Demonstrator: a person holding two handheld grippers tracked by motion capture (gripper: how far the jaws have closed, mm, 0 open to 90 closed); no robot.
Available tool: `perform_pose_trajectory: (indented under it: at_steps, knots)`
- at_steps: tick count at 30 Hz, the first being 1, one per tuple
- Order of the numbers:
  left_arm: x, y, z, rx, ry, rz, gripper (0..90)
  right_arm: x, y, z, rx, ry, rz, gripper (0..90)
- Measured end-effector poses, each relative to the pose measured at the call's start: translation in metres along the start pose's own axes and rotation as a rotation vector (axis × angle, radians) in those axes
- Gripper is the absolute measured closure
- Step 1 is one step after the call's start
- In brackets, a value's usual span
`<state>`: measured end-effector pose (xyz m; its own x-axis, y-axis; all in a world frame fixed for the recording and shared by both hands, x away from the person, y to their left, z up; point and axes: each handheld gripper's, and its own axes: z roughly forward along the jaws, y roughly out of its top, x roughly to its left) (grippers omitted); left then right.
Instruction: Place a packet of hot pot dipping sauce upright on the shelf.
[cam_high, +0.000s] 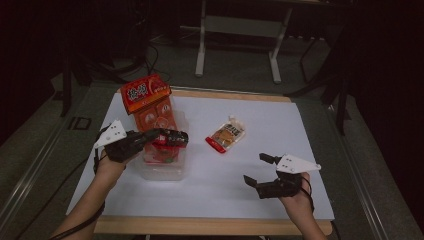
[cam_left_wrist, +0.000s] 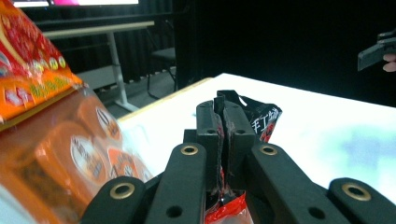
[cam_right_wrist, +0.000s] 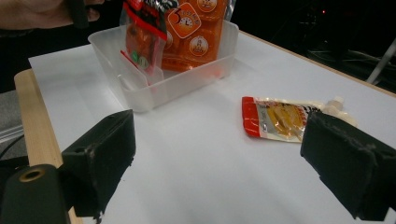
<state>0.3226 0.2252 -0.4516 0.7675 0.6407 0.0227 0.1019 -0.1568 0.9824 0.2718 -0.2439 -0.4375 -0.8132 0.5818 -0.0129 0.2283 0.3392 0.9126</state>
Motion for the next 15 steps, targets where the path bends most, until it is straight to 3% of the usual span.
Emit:
perform_pose_trajectory:
  at_steps: [5, 7, 15]
  knots:
    - [-0.001, -0.014, 0.0, 0.036, -0.009, -0.02, 87.4, -0.001, 0.001, -0.001, -0.012, 0.004, 0.011, 15.1]
    - [0.001, -0.018, -0.003, 0.022, -0.01, -0.052, 87.2, -0.002, 0.001, -0.003, -0.028, -0.002, 0.016, 15.1]
    - [0.005, -0.036, -0.016, 0.011, -0.002, -0.099, 85.4, -0.001, 0.002, -0.002, -0.022, 0.019, 0.001, 14.6]
